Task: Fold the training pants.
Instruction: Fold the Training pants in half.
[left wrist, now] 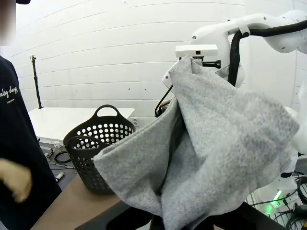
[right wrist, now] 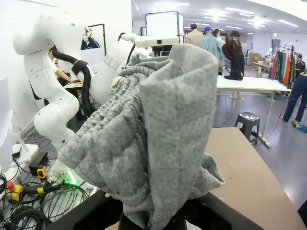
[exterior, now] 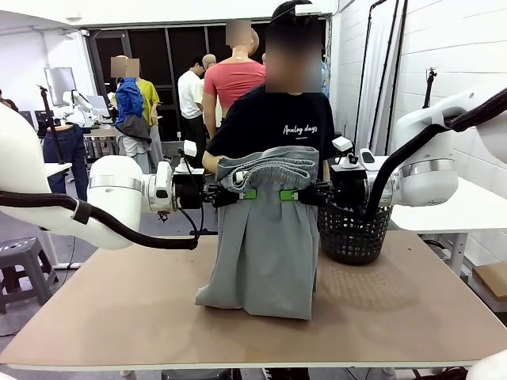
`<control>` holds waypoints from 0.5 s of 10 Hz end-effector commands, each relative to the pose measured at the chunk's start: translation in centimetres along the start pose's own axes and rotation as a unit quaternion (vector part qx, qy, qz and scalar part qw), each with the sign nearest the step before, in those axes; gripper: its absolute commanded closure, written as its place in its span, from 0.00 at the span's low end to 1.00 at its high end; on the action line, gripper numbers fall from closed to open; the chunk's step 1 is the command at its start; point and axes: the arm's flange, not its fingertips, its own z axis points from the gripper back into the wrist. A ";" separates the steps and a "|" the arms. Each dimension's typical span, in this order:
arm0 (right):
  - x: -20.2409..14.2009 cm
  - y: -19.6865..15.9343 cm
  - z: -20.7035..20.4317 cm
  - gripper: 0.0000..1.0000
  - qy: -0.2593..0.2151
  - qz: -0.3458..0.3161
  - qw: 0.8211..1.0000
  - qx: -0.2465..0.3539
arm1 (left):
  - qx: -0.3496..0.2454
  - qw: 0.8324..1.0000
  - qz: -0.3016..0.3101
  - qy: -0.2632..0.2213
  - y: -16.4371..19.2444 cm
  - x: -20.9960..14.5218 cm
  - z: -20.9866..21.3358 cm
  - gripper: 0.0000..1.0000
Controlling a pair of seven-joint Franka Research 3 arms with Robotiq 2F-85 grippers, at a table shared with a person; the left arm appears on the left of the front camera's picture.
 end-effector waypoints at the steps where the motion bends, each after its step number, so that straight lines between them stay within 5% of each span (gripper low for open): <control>1: 0.2 0.2 -0.1 1.00 0.000 0.002 1.000 0.002 | -0.003 1.000 -0.001 -0.008 -0.4 0.1 0.0 1.00; 5: 0.2 0.2 -0.1 1.00 0.000 0.002 1.000 0.002 | -0.003 1.000 -0.001 -0.008 -0.4 0.1 0.0 1.00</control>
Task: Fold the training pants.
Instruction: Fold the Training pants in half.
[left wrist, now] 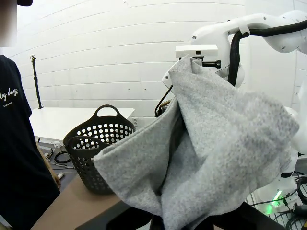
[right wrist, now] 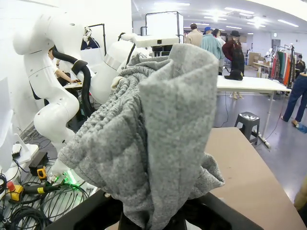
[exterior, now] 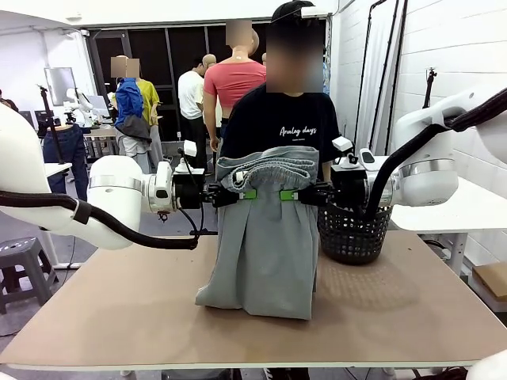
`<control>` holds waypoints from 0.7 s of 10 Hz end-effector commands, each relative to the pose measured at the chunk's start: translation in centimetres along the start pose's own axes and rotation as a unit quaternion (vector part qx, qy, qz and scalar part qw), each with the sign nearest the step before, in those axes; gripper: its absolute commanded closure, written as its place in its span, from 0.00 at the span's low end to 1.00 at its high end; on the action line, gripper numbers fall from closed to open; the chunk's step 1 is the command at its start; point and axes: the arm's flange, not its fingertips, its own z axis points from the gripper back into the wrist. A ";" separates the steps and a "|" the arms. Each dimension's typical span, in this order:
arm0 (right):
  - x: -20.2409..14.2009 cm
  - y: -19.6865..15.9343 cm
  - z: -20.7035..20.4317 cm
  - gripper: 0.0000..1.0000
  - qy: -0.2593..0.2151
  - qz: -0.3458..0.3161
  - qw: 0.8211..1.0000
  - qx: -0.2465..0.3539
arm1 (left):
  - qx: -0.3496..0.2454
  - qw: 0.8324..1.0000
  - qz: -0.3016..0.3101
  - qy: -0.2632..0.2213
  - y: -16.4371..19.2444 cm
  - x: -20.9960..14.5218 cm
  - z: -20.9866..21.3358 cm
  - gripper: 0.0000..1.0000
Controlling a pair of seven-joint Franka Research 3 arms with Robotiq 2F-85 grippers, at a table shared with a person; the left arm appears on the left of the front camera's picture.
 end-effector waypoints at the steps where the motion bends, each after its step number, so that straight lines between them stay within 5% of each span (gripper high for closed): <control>1: 0.2 0.2 -0.1 1.00 0.000 0.002 1.000 0.002 | -0.003 1.000 -0.001 -0.008 -0.4 0.1 0.0 1.00; 7: 0.2 0.2 -0.1 1.00 0.000 0.002 1.000 0.002 | -0.003 1.000 -0.001 -0.008 -0.4 0.1 0.0 1.00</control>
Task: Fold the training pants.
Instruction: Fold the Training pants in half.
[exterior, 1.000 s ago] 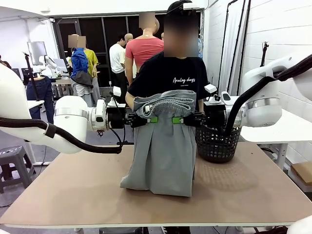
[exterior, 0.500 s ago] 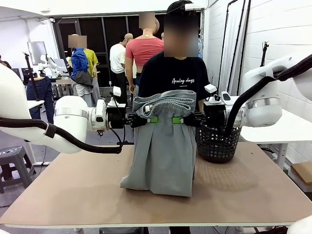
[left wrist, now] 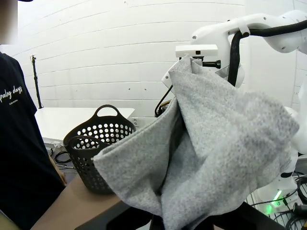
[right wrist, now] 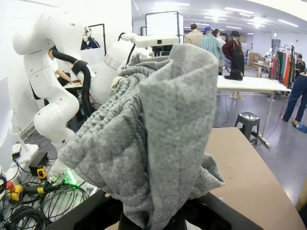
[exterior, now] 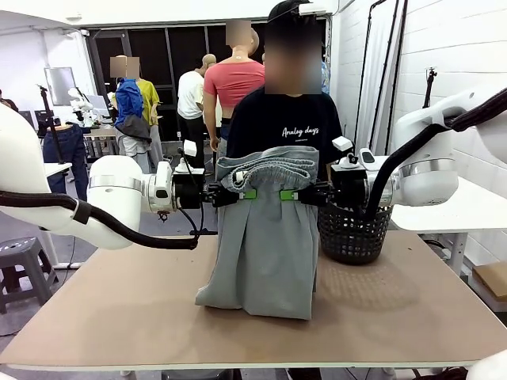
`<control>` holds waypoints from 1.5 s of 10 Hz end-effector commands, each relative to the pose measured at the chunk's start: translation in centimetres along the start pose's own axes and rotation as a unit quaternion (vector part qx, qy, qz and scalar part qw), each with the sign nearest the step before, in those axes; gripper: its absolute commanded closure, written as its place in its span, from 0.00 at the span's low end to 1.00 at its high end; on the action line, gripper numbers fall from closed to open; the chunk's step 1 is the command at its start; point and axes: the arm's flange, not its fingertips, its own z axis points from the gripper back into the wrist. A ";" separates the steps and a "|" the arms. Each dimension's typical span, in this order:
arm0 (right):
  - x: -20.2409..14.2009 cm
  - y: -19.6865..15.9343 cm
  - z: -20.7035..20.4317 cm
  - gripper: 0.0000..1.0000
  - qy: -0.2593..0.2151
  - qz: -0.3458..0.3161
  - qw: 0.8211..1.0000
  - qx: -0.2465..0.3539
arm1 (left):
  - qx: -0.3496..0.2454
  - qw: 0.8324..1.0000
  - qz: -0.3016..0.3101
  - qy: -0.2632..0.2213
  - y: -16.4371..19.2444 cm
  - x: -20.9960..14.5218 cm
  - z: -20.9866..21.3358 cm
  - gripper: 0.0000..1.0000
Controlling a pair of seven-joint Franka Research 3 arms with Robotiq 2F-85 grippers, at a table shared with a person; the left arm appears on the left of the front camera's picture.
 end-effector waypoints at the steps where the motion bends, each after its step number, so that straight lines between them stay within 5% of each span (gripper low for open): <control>1: 0.2 0.2 -0.1 1.00 0.000 0.001 1.000 0.002 | -0.003 1.000 -0.001 -0.008 -0.4 0.1 0.0 1.00; 15: 0.2 0.2 -0.1 1.00 0.000 0.001 1.000 0.002 | -0.003 1.000 -0.001 -0.008 -0.4 0.1 0.0 1.00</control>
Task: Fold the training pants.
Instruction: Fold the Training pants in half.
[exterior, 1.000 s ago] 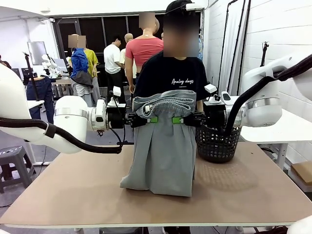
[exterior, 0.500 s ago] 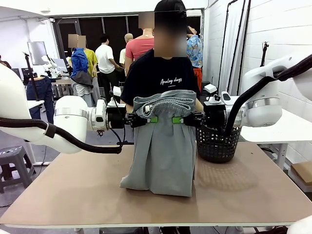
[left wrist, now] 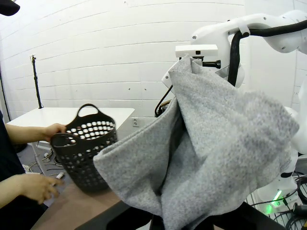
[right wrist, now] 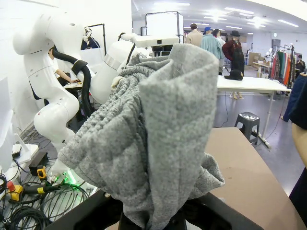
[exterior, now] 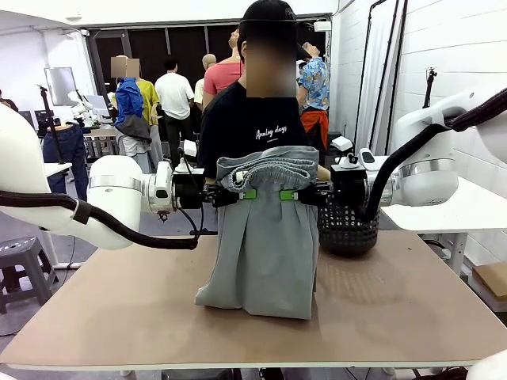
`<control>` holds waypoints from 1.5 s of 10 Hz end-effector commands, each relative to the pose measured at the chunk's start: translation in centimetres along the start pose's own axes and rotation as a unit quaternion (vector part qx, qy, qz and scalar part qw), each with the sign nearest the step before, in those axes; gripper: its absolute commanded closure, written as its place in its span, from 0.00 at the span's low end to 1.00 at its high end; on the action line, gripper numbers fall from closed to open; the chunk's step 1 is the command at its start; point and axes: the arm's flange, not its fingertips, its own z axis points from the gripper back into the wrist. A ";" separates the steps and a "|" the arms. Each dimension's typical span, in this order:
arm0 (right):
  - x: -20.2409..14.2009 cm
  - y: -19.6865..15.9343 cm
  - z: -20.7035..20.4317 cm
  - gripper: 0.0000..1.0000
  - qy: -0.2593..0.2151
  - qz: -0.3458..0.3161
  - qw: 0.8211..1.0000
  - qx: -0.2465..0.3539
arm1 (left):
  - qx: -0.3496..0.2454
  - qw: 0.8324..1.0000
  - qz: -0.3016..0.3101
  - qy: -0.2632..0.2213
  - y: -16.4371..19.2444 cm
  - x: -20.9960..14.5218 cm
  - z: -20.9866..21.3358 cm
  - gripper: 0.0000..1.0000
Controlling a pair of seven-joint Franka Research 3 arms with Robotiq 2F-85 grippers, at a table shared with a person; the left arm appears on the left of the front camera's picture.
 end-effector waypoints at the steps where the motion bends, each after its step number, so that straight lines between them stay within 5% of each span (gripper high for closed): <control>1: 0.2 0.2 -0.1 1.00 0.000 0.001 1.000 0.002 | -0.003 1.000 -0.001 -0.008 -0.4 0.1 0.0 1.00; 9: 0.3 0.2 -0.2 1.00 0.003 -0.031 0.999 0.015 | -0.017 1.000 0.004 -0.003 -1.1 0.2 0.5 1.00; 12: 2.3 -2.6 -1.6 1.00 0.026 -0.029 0.999 0.027 | 0.010 1.000 0.011 0.007 2.0 1.1 1.6 1.00; 15: 6.5 -6.5 -3.3 1.00 0.052 -0.021 0.998 0.042 | 0.036 0.999 -0.015 0.015 4.9 5.9 1.8 1.00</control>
